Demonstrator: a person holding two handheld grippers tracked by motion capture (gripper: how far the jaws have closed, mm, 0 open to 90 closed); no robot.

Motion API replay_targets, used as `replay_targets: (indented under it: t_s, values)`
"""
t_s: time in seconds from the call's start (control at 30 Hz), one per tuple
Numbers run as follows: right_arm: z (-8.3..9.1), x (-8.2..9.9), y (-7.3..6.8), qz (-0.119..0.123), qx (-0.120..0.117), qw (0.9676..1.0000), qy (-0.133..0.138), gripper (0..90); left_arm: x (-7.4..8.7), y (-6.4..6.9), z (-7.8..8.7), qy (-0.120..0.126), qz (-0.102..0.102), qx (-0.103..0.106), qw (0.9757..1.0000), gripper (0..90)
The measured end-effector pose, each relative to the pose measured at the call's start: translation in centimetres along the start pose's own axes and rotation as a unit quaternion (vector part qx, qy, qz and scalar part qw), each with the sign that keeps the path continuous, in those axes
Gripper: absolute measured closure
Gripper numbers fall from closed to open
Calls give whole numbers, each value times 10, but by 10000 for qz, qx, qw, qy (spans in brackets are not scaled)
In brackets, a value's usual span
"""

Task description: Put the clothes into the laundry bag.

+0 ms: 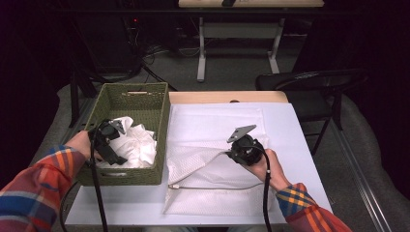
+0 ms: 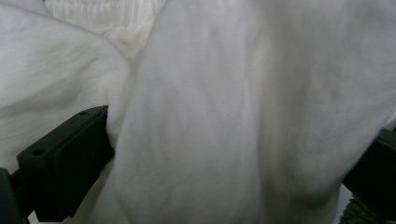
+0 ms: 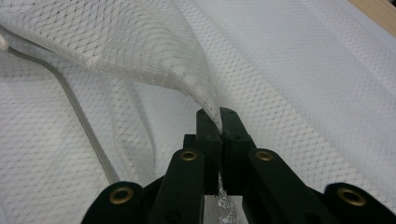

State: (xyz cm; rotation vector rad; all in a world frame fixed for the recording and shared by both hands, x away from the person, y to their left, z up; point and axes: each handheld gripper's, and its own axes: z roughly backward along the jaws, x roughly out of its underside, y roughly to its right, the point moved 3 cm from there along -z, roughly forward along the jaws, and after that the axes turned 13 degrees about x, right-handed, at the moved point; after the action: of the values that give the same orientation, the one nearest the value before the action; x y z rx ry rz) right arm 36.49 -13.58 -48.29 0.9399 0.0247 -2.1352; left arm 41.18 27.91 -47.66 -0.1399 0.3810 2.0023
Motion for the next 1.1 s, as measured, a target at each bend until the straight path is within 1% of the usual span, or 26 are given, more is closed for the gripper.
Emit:
replay_targets:
  t_s: [0.07,0.1,0.13,0.17,0.23,0.3,0.37,0.4,0.43,0.47,0.53,0.6,0.63,0.67,0.7,0.73,0.77,0.83,0.87,0.93,1.03,1.1]
  values:
    - [0,-1,-1,22,-1,10000,-7,882,0,-1,-2,-100,2,-62,9999,0]
    - [0,-1,-1,26,5,10000,-12,883,1,-3,-3,-118,47,-79,9999,0]
    - [0,-1,-2,24,3,10000,-10,882,2,-6,-5,-172,63,-122,9998,0]
    - [0,-1,-2,32,4,10000,-6,883,4,-8,-6,-182,109,-123,9997,0]
    - [0,-1,-2,35,2,10000,-6,882,5,-13,-8,-211,146,-191,9995,0]
    - [0,0,-1,30,8,10000,-19,882,5,-19,-7,-112,189,-381,9990,0]
    - [0,0,0,19,7,10000,-14,882,4,-24,-5,21,295,-434,9986,0]
    - [0,0,0,21,15,10000,-11,882,3,-27,-4,58,362,-536,9979,0]
    - [0,0,0,-1,24,10000,-19,882,2,-29,-3,120,423,-500,9978,0]
    - [0,0,0,6,18,10000,-16,882,2,-29,-3,103,404,-488,9979,0]
    - [1,0,-1,-23,24,10000,-30,882,1,-25,-3,53,295,-471,9984,0]
    - [1,0,0,1,27,10000,-1,882,1,-20,-1,-12,222,-499,9985,0]
    - [1,0,0,-16,28,10000,-16,882,1,-17,1,-29,191,-441,9988,0]
    - [1,0,0,16,30,10000,-2,882,1,-15,2,-33,148,-433,9989,0]
    - [1,0,0,13,27,10000,-1,882,2,-12,3,-25,97,-471,9988,0]
    - [1,0,0,-14,31,10000,-16,882,3,-10,5,-23,78,-404,9991,0]
    - [1,0,-1,-26,38,10000,-16,882,3,-7,5,-12,70,-408,9991,0]
    - [1,-1,-1,-2,35,10000,-20,882,4,-3,6,-25,-1,-278,9996,0]
    - [1,-1,-1,12,35,10000,-17,882,4,-2,6,-23,-24,-280,9996,0]
    - [1,-1,-1,27,30,10000,-13,882,4,-1,5,31,-21,-197,9998,0]
    - [1,-1,-1,25,21,10000,-14,882,5,-6,1,-77,50,-140,9999,0]
    - [1,-1,-1,20,17,10000,-20,882,5,-9,-5,-138,80,-56,9999,0]
